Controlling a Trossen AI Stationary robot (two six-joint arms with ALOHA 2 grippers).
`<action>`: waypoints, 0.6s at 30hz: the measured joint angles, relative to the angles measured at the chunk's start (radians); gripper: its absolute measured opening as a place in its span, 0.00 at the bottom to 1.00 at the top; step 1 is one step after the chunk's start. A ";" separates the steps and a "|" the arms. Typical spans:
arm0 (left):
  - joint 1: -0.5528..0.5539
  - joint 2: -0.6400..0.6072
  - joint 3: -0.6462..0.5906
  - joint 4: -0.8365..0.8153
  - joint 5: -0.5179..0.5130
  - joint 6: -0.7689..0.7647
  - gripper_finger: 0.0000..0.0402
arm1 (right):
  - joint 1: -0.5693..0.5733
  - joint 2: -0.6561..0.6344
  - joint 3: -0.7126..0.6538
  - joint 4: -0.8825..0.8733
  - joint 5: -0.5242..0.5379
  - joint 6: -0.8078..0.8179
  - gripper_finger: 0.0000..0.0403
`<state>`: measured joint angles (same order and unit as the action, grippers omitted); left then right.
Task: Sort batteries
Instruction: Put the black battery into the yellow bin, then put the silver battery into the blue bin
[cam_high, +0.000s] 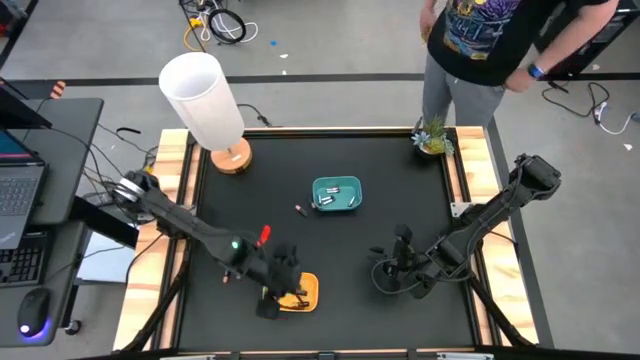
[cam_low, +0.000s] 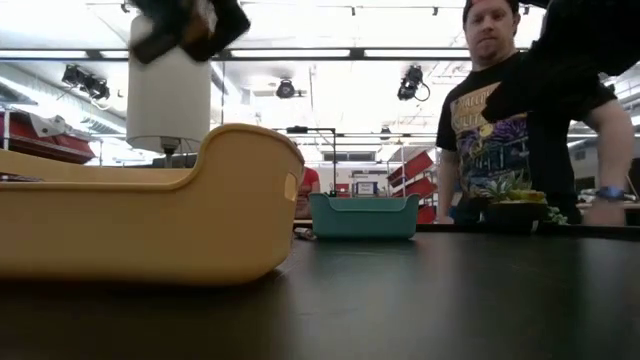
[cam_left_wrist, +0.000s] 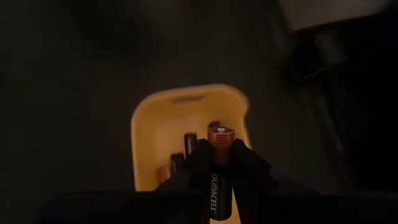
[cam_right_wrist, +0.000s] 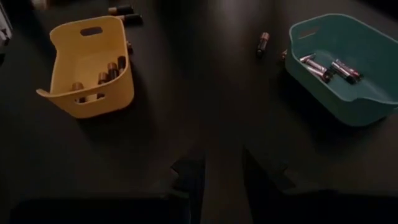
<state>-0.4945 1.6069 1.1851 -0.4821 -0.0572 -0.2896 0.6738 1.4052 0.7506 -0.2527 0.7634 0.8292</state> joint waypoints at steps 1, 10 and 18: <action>-0.012 0.024 0.000 -0.003 -0.025 -0.012 0.12 | -0.005 0.000 0.000 0.011 -0.004 -0.014 0.23; -0.042 0.171 -0.001 -0.097 -0.214 -0.122 0.43 | -0.038 0.000 0.000 0.079 -0.063 -0.104 0.23; -0.042 0.084 0.023 -0.088 -0.274 -0.129 0.45 | -0.058 -0.023 0.000 0.024 -0.188 -0.091 0.23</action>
<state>-0.5369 1.6909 1.2079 -0.5699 -0.3309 -0.4183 0.6153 1.3821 0.7506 -0.2285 0.5758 0.7382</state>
